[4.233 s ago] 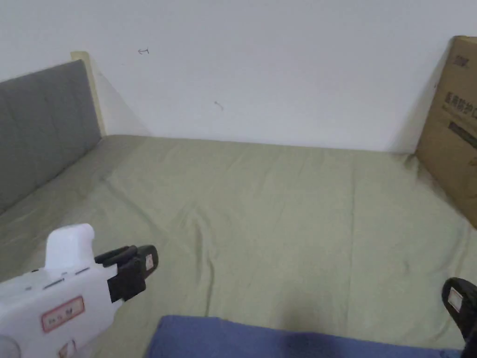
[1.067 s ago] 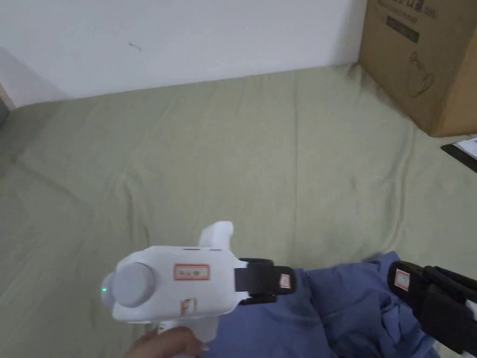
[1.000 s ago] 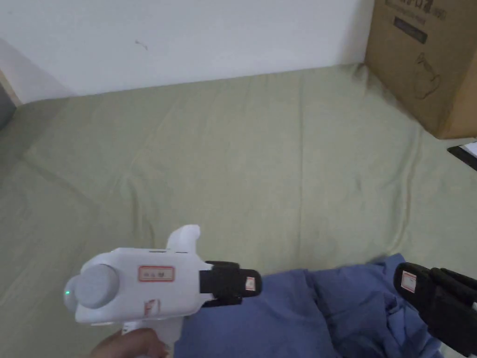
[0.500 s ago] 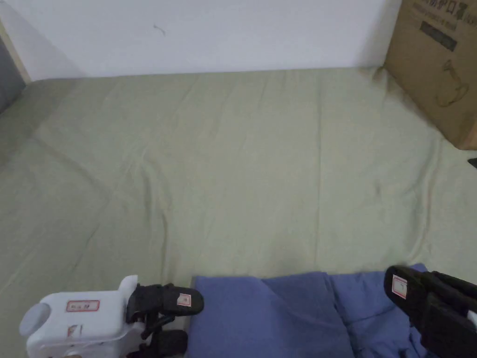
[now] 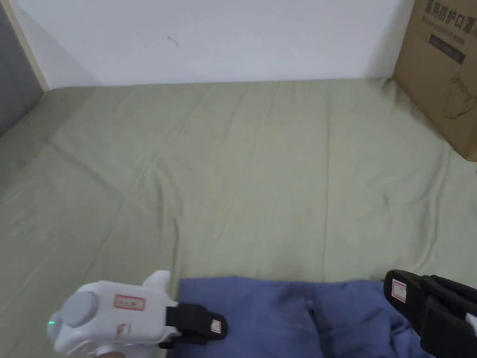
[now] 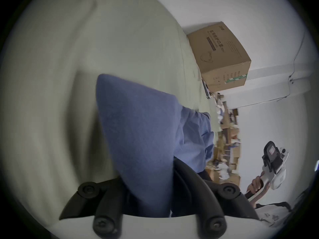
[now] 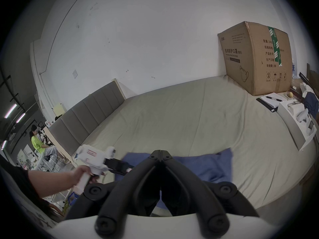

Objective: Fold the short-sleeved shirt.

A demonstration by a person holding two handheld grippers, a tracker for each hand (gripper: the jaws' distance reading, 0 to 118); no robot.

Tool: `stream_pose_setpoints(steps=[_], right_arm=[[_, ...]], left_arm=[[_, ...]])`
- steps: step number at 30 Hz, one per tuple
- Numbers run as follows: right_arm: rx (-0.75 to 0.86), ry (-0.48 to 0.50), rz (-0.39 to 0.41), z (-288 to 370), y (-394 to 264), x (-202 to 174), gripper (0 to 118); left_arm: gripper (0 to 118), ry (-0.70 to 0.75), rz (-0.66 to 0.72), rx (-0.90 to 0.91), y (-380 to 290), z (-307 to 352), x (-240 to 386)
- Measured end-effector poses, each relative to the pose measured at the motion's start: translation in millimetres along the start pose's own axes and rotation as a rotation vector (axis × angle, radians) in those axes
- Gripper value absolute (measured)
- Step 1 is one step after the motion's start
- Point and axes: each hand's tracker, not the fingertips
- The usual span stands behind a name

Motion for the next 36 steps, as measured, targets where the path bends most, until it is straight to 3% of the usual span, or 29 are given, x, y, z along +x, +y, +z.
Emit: stream_pose_setpoints(steps=[3,6,8,12,17,18,19,20,21,22,24,31,34,35,36], right_arm=[[0.009,0.006,0.008,4.2,-1.2,3.1,0],[0.011,0.023,-0.013,3.7,-6.9,11.7,0],[0.006,0.027,-0.034,2.2,-10.4,14.3,0],[0.002,0.033,-0.064,4.8,-14.4,19.7,0],[-0.022,0.015,-0.033,17.4,-15.1,27.4,0],[-0.024,0.001,-0.014,20.8,-15.2,28.7,0],[-0.024,-0.013,0.003,24.8,-15.2,30.5,0],[-0.025,-0.021,0.005,27.9,-14.8,32.8,0],[-0.025,-0.028,0.004,30.4,-14.2,34.7,0],[-0.024,-0.036,-0.006,32.5,-13.6,38.1,0],[-0.020,-0.043,-0.032,35.1,-12.8,44.3,0],[-0.002,-0.049,-0.094,30.2,-14.8,57.1,0],[-0.006,-0.043,-0.101,26.9,-15.9,57.6,0],[-0.008,-0.042,-0.102,26.4,-15.8,57.8,0],[-0.012,-0.041,-0.105,26.0,-15.5,58.2,0]], left_arm=[[8,0.267,0.020,0.052,5.2,58.7,3.8],[8,0.599,-0.144,0.076,3.1,88.4,27.6],[8,0.742,-0.156,0.101,2.1,88.0,41.4],[8,0.483,-0.068,0.069,2.4,55.6,76.0],[9,0.315,-0.069,-0.078,13.9,-44.6,127.7],[14,0.289,-0.072,-0.108,14.5,-62.6,137.7],[28,0.232,-0.091,-0.138,15.2,-81.4,147.9],[56,0.171,-0.093,-0.168,16.4,-97.2,154.3],[100,0.141,-0.082,-0.195,16.4,-109.3,159.2],[118,0.106,-0.053,-0.220,13.0,-117.1,162.0],[112,0.094,-0.063,-0.190,15.8,-113.6,166.3],[113,0.258,-0.133,-0.025,12.0,-35.6,148.1],[111,0.255,-0.141,-0.014,5.3,-34.7,134.8],[105,0.243,-0.142,-0.024,2.8,-38.3,130.9],[85,0.199,-0.143,-0.039,-1.0,-46.4,127.1]])
